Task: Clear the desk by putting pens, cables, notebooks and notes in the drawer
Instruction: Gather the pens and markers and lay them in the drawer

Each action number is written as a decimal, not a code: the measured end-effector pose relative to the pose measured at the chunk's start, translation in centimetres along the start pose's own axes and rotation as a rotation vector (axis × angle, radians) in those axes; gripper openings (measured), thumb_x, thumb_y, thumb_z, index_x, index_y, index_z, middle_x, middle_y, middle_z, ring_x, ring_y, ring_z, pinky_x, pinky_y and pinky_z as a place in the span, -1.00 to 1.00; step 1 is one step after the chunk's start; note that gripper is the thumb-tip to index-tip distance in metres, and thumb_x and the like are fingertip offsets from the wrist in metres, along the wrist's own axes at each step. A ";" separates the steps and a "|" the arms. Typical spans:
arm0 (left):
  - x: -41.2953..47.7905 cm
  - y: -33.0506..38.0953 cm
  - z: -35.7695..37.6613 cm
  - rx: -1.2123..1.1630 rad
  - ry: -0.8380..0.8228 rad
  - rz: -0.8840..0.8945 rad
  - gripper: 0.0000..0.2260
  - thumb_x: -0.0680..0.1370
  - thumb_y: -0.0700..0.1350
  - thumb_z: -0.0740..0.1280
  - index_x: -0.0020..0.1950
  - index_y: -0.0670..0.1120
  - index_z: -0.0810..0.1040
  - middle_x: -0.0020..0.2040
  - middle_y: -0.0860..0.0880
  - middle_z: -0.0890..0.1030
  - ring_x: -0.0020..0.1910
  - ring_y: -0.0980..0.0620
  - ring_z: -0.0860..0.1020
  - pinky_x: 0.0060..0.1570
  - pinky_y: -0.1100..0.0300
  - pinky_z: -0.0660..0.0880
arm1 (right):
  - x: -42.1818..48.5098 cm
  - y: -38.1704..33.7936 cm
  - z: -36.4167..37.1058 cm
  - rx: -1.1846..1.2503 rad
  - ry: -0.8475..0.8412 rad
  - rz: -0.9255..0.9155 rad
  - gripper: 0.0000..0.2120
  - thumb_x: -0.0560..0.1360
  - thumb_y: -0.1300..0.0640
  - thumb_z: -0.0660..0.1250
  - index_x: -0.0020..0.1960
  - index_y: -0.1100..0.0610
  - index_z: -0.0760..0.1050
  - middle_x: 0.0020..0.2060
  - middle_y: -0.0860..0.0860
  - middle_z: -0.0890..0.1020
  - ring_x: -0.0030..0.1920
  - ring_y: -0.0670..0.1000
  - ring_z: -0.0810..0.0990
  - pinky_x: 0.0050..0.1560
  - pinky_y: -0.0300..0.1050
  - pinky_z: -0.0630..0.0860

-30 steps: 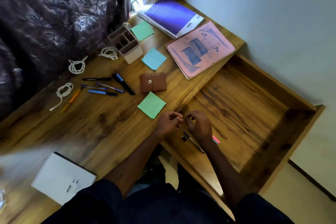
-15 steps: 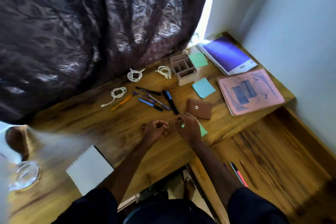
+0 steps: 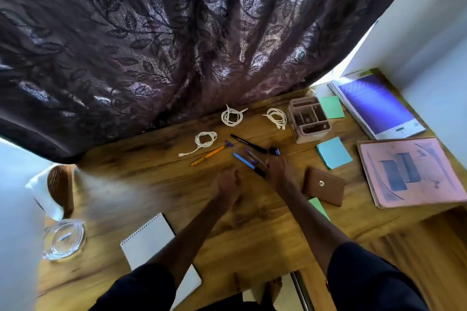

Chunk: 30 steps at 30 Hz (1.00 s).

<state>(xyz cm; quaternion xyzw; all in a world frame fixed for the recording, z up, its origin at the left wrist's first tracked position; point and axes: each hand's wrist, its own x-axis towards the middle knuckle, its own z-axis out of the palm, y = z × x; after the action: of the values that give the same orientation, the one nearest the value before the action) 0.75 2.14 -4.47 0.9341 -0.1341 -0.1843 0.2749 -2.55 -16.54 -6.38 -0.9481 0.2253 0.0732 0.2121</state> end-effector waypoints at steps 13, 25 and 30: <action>2.8 2.9 1.6 0.669 -0.018 0.577 -0.63 0.42 -0.32 0.31 0.22 -0.11 0.56 0.29 -0.15 0.50 0.29 -0.19 0.48 0.07 -0.08 0.53 | -10.8 2.9 -5.2 0.606 0.292 0.195 -0.86 0.47 0.23 0.48 -0.06 0.04 0.57 -0.26 -0.11 0.61 -0.30 -0.12 0.56 -0.38 -0.36 0.43; -0.9 5.9 2.0 0.419 0.188 0.622 -0.76 0.53 -0.12 0.37 0.20 -0.04 0.59 0.20 -0.04 0.57 0.19 -0.08 0.51 0.11 0.01 0.48 | -17.4 7.2 -7.6 1.141 0.333 0.300 -0.88 0.55 0.28 0.39 0.06 0.19 0.65 -0.09 0.11 0.71 -0.26 0.15 0.69 -0.37 -0.06 0.57; -6.2 11.7 4.3 -0.208 0.041 0.482 -0.82 0.58 -0.06 0.39 0.14 -0.10 0.63 -0.03 -0.02 0.71 -0.10 0.03 0.64 -0.13 0.20 0.55 | -22.0 9.4 -10.4 1.331 0.474 0.364 -0.89 0.54 0.24 0.43 0.03 0.26 0.64 -0.19 0.21 0.69 -0.32 0.12 0.67 -0.40 -0.07 0.56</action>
<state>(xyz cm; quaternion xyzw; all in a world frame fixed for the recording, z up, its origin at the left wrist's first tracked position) -8.34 -7.21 0.45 0.8455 -0.3275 -0.1071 0.4080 -25.92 -19.97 4.62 -0.5562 0.4161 -0.2527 0.6736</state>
